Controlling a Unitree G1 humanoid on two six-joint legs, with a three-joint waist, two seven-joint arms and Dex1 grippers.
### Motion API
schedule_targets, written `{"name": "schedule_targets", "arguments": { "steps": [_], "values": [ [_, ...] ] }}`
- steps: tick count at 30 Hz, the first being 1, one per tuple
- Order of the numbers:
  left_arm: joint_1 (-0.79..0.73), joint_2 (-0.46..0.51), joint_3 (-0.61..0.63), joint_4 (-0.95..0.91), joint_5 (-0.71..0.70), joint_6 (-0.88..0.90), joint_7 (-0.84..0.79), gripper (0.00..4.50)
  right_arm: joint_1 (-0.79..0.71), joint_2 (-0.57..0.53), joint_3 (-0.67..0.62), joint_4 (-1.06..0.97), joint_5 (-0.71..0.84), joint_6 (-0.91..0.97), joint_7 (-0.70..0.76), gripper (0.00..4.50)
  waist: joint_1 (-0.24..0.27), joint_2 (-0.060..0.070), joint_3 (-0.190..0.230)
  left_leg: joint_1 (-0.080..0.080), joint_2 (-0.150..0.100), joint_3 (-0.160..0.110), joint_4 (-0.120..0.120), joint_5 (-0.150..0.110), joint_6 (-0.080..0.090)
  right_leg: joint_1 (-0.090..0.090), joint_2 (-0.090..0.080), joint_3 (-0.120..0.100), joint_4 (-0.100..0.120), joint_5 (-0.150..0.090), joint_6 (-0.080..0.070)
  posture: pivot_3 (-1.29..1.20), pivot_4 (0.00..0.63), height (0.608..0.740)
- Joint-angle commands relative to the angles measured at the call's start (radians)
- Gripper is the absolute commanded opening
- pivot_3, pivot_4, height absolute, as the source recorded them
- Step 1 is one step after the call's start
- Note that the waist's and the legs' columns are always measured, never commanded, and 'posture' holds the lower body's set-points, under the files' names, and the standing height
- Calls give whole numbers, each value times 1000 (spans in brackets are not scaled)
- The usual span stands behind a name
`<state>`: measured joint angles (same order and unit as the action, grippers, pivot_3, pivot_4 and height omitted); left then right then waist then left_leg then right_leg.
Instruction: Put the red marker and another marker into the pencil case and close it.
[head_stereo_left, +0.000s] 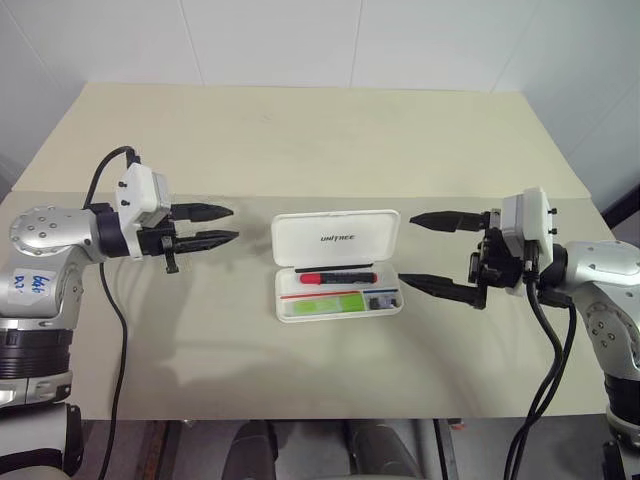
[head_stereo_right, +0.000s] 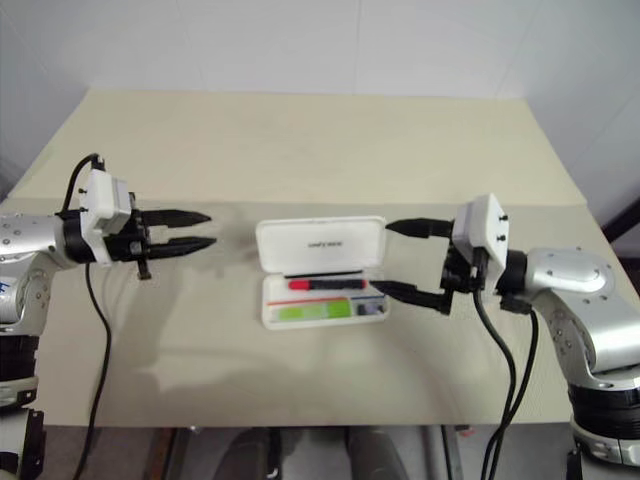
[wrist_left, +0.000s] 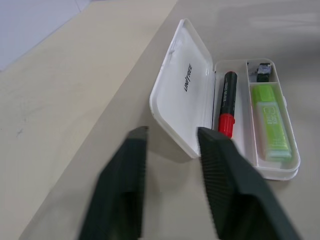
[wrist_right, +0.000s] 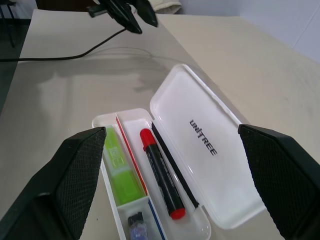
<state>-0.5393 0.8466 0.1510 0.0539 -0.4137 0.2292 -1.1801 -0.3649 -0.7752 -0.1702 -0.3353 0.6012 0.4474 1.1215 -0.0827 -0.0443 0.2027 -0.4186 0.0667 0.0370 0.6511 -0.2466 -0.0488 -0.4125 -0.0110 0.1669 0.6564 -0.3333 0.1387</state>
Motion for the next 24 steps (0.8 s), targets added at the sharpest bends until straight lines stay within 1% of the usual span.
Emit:
{"name": "schedule_targets", "arguments": {
  "steps": [1,2,8,12,14,19,24],
  "values": [
    [-22,18,28,8,-19,-5,-12,257,-15,-16,-32,6,22,-29,14,4500,0,0,0,0,0,0,0,0,0,0,0,0,0,0,0,0,150,740],
    [-19,18,29,9,-22,3,-12,21,-24,-18,-37,12,31,-26,19,4500,0,0,0,0,0,0,0,0,0,0,0,0,0,0,0,0,150,740],
    [-10,-3,42,60,-33,67,34,21,-30,-31,-34,35,40,-25,34,4500,0,0,0,0,0,0,0,0,0,0,0,0,0,0,0,0,150,740],
    [-25,-56,-21,126,43,48,106,21,-22,-13,-14,29,25,-40,14,4500,1,0,0,1,0,0,0,0,0,0,0,0,0,0,0,0,150,740],
    [-50,-94,-78,154,97,30,135,21,-23,-3,-8,15,23,-39,-5,4500,3,0,0,1,0,0,1,0,0,0,0,0,1,0,0,0,150,740],
    [-129,-181,-160,227,160,16,164,21,-8,15,-3,-17,19,-36,-47,4500,9,0,0,0,0,0,2,0,0,0,0,0,1,0,1,0,150,740],
    [-227,-282,-190,358,194,-44,186,21,14,45,5,-44,17,-43,-89,4500,14,0,0,0,0,0,2,0,0,0,1,0,1,0,1,0,150,740]
  ]
}}
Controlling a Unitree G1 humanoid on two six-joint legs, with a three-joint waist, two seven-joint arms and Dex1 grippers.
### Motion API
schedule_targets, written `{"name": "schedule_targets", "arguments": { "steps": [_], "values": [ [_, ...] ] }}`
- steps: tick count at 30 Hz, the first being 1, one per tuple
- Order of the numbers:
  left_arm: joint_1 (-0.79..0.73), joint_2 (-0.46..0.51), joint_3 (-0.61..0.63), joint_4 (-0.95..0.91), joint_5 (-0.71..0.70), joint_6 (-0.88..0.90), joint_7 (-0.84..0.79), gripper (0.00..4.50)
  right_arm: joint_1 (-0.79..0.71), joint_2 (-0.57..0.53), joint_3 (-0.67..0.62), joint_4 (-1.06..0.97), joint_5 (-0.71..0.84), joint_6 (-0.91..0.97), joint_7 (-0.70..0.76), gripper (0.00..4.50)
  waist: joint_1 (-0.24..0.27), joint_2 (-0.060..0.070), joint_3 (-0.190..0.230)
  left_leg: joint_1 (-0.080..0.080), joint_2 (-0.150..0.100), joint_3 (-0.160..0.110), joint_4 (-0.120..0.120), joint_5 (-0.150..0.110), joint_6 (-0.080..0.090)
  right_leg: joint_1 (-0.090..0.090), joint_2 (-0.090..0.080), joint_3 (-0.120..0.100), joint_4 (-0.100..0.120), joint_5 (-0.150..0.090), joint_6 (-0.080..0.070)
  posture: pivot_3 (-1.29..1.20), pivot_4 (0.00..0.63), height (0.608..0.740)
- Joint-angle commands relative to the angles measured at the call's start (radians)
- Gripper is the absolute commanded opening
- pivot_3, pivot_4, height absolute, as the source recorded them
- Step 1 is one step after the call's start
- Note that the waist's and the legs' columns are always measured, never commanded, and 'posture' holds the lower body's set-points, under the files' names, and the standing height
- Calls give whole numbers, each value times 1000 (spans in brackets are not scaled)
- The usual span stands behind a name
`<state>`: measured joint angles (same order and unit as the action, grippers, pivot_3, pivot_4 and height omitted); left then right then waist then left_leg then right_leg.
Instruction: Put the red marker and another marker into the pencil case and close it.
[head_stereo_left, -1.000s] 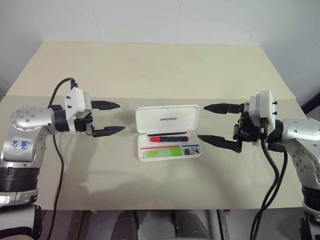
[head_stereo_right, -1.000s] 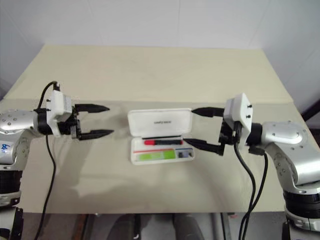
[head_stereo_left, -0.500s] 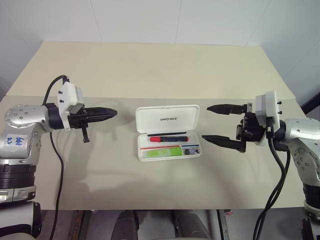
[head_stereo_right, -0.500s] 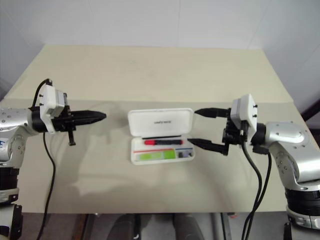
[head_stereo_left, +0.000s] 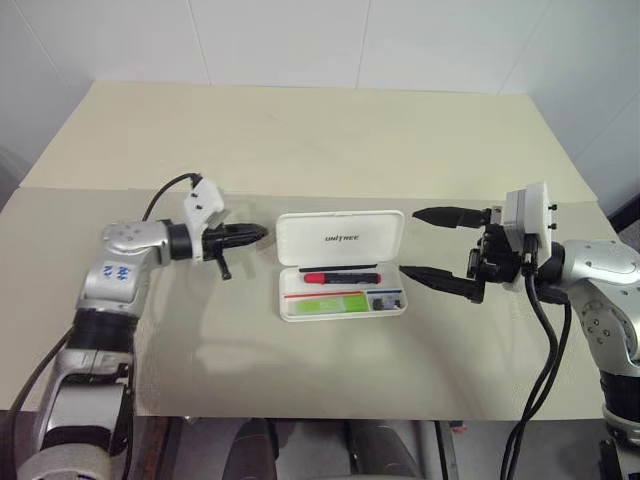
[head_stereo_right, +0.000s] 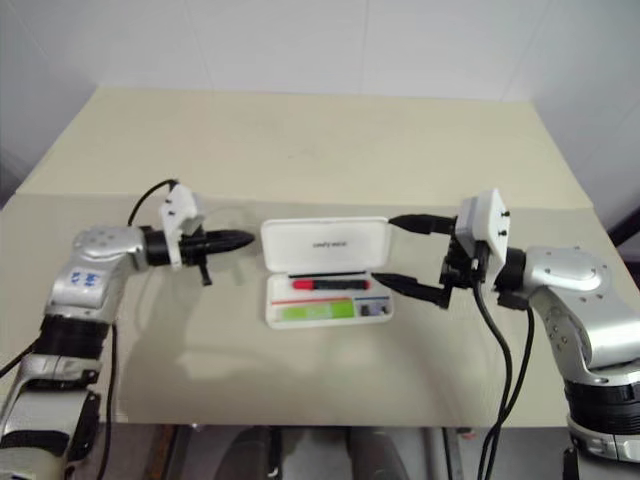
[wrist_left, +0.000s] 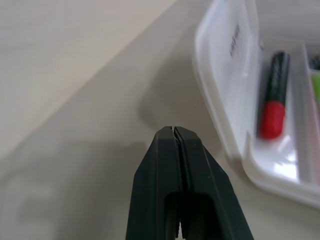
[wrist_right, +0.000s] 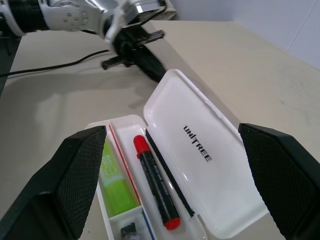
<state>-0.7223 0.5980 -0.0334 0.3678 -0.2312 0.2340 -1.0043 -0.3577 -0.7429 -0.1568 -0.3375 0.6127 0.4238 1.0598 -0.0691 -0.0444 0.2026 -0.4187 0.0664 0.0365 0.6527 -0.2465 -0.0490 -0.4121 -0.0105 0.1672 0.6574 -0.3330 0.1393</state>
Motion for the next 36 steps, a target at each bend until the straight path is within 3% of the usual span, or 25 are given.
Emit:
{"name": "schedule_targets", "arguments": {
  "steps": [1,8,17,22,28,36],
  "values": [
    [-53,-45,-7,63,15,-65,7,21,10,17,-7,-45,3,-21,-32,4500,0,0,0,0,0,0,0,0,0,0,0,0,0,0,0,0,150,740],
    [-51,-74,12,42,-38,-173,-97,21,39,29,-6,-63,1,-28,-60,4500,-5,0,0,0,0,0,-1,0,0,0,0,0,0,0,0,0,150,740],
    [43,-33,-76,-245,-65,-50,-222,21,54,50,5,-72,-1,-30,-86,4500,-2,0,0,0,0,0,-1,0,0,0,0,0,0,0,0,0,150,740],
    [73,-50,-180,-320,-8,28,-193,21,44,63,19,-72,-2,-29,-95,4500,4,0,0,1,0,0,1,0,0,2,0,1,0,0,0,0,150,740],
    [122,-56,-320,-341,157,67,-99,21,43,81,17,-110,12,-17,-135,4500,10,0,0,2,0,0,0,0,0,2,0,1,0,0,0,0,150,740],
    [108,-73,-318,-355,167,123,-43,21,77,110,24,-180,27,-2,-202,4500,10,0,-1,16,0,0,-3,0,0,19,0,2,-7,-1,-3,0,150,740]
  ]
}}
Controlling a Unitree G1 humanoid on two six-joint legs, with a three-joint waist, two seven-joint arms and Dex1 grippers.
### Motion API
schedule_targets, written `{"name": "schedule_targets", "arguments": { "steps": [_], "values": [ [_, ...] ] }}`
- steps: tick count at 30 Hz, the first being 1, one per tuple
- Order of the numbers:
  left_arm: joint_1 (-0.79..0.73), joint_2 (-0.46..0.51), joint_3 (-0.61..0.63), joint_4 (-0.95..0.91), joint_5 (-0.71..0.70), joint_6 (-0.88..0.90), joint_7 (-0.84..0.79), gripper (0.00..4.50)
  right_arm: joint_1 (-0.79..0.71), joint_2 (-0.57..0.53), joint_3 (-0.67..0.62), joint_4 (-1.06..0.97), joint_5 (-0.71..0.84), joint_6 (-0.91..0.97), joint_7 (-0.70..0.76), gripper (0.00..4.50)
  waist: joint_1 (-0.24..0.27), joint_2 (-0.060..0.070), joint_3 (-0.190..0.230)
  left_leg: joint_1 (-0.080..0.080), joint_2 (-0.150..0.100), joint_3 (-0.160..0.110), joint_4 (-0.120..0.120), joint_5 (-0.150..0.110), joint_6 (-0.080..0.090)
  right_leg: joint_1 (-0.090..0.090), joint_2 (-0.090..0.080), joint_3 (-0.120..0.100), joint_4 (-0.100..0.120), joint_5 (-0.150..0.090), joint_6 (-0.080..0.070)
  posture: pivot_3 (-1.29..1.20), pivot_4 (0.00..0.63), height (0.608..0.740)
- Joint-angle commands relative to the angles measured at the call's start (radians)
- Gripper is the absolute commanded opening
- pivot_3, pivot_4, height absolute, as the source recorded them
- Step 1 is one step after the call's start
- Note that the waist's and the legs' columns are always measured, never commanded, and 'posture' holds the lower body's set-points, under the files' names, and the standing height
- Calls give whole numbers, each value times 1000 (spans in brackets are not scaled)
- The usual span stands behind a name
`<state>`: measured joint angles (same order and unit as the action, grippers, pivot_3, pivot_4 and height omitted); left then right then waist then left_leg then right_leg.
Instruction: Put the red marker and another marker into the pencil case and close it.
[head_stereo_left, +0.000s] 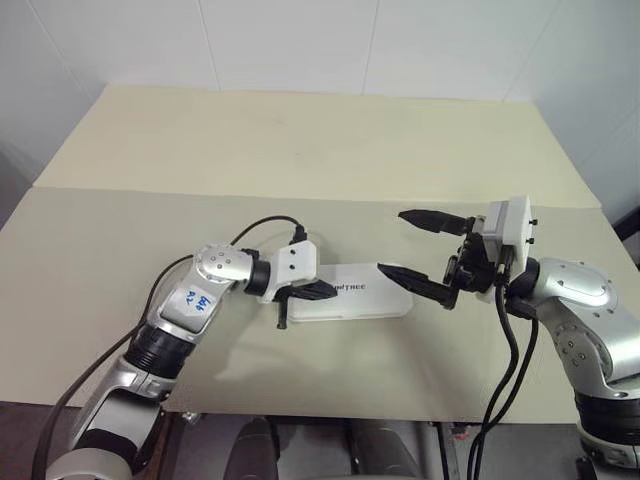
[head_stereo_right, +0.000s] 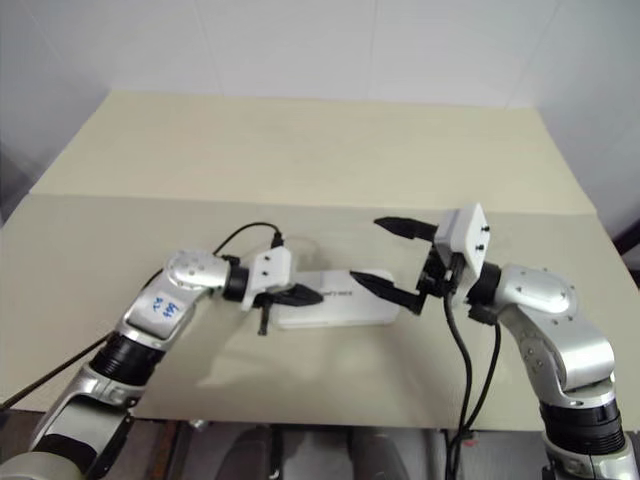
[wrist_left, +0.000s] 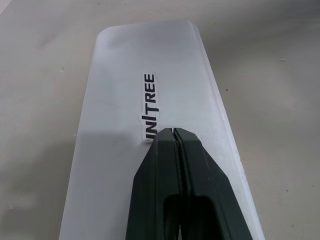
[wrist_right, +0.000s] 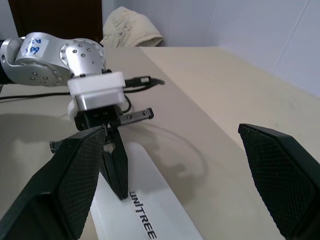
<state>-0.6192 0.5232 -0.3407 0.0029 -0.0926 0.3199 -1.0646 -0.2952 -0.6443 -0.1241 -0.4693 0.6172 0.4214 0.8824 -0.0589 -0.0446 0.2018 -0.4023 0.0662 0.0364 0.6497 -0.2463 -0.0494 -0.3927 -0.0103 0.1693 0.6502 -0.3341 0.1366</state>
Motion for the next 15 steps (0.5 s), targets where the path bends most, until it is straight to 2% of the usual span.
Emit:
{"name": "schedule_targets", "arguments": {
  "steps": [1,4,8,15],
  "values": [
    [-1,3,0,10,19,41,17,21,21,16,-8,-52,22,0,-31,4500,0,0,0,0,0,0,0,0,0,0,0,0,-1,0,-1,0,150,740],
    [-8,6,61,-8,-49,26,-11,21,31,26,3,-52,12,-9,-37,4500,0,0,0,0,0,0,0,0,0,0,0,0,-3,1,-2,0,150,740],
    [-13,-5,227,-46,-210,-2,-28,21,18,25,4,-23,7,-18,-25,4500,-4,0,0,-2,1,1,-1,0,0,-2,0,0,-3,3,1,0,150,740],
    [62,108,419,-102,-295,-4,-16,21,-4,-10,-10,50,-9,-38,30,4500,-3,0,0,-2,1,0,-5,-1,0,-3,0,-1,-3,3,2,0,150,740]
  ]
}}
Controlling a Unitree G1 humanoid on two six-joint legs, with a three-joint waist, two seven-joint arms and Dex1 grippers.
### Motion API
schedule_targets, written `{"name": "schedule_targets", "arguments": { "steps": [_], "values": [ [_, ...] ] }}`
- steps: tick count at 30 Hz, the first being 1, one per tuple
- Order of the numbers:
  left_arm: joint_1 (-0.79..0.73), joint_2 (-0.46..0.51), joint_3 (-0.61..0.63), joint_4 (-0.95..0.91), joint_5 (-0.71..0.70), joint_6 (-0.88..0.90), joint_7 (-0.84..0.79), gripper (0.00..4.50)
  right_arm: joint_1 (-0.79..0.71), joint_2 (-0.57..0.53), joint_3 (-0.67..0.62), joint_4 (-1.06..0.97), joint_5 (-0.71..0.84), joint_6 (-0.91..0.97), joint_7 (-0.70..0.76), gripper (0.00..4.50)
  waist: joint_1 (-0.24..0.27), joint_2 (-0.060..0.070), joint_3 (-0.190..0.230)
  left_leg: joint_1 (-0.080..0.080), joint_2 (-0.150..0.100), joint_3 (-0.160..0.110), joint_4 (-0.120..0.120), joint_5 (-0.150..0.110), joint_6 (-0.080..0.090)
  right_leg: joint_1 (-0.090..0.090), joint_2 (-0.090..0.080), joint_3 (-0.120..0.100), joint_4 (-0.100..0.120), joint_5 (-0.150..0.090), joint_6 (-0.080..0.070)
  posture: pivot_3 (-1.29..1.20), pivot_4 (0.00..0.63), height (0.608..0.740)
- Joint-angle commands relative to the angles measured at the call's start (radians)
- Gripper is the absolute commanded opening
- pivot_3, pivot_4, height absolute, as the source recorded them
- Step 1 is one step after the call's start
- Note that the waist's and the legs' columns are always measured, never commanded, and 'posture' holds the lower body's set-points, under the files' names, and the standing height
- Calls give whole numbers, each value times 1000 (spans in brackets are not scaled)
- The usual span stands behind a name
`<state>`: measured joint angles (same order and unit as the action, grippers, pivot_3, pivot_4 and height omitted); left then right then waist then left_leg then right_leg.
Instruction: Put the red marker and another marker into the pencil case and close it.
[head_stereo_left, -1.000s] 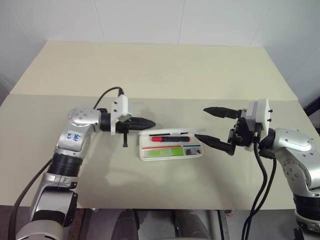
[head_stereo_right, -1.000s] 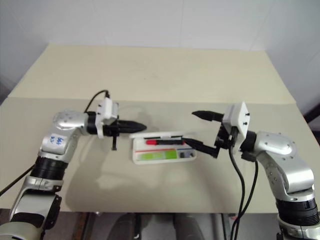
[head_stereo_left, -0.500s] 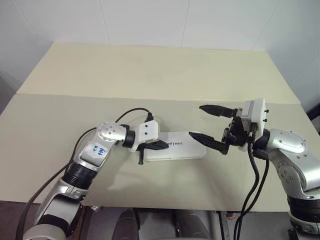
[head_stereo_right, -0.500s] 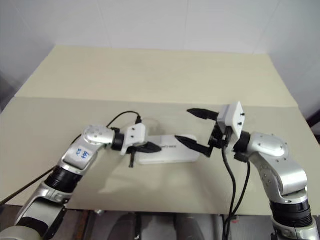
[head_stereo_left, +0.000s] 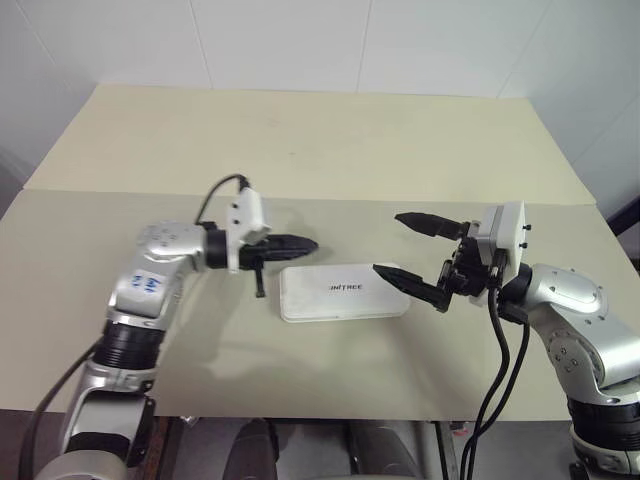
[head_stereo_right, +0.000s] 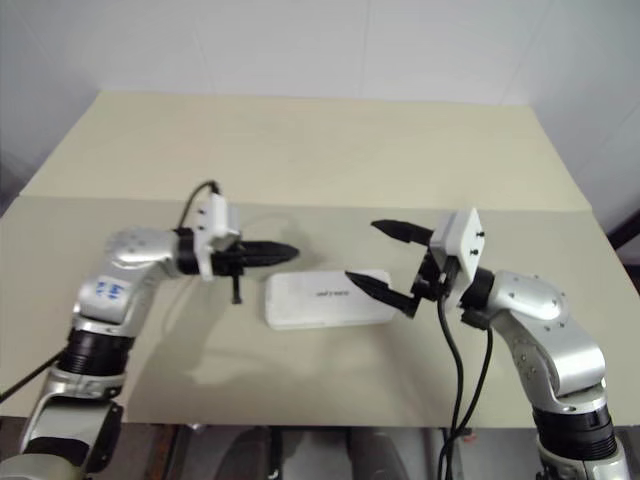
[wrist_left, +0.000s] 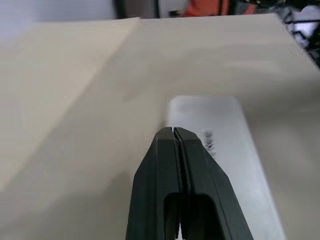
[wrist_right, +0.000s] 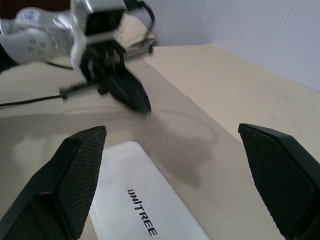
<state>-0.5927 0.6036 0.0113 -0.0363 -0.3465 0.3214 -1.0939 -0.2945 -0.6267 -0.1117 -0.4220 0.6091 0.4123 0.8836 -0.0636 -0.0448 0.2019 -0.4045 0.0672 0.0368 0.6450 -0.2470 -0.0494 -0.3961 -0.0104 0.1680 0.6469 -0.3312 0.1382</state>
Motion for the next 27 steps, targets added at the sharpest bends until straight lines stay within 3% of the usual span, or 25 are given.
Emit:
{"name": "schedule_targets", "arguments": {
  "steps": [1,2,5,10,15,17,23,27],
  "values": [
    [51,43,95,-75,-55,20,29,21,-1,-35,-28,8,-4,-31,36,4500,2,0,0,0,0,0,0,0,0,0,0,0,-1,0,0,0,150,740],
    [64,54,117,-85,-63,43,48,21,3,-42,-34,12,-7,-32,42,4500,2,0,0,-1,0,0,0,-1,0,0,0,0,-1,0,0,0,150,740],
    [114,96,180,-118,-85,69,75,625,22,-65,-50,47,-51,-89,60,4500,4,0,0,-1,0,0,0,-1,0,0,-1,0,-2,0,0,0,150,740],
    [185,153,246,-143,-101,73,89,2263,27,-111,-94,168,-99,-195,115,4500,4,0,0,-1,0,1,0,-1,0,1,-1,0,-3,0,0,0,150,740],
    [179,159,226,-128,-113,52,60,3961,33,-155,-132,212,-106,-232,149,4500,4,0,0,-1,0,1,1,-1,0,1,-1,0,-3,0,0,0,150,740],
    [167,155,214,-116,-116,41,46,4446,40,-162,-141,198,-99,-230,151,4500,3,0,0,0,0,1,0,-1,0,1,-1,0,-3,0,0,0,150,740],
    [146,147,173,-89,-108,13,32,4446,107,-177,-163,138,-79,-210,154,4500,1,0,0,0,0,1,0,-1,0,1,-1,-1,-3,-1,0,0,150,740],
    [173,178,173,-98,-100,21,22,4446,77,-158,-157,156,-92,-232,129,4500,-3,0,0,0,0,2,0,-2,0,1,-1,0,-3,-1,0,0,150,740]
  ]
}}
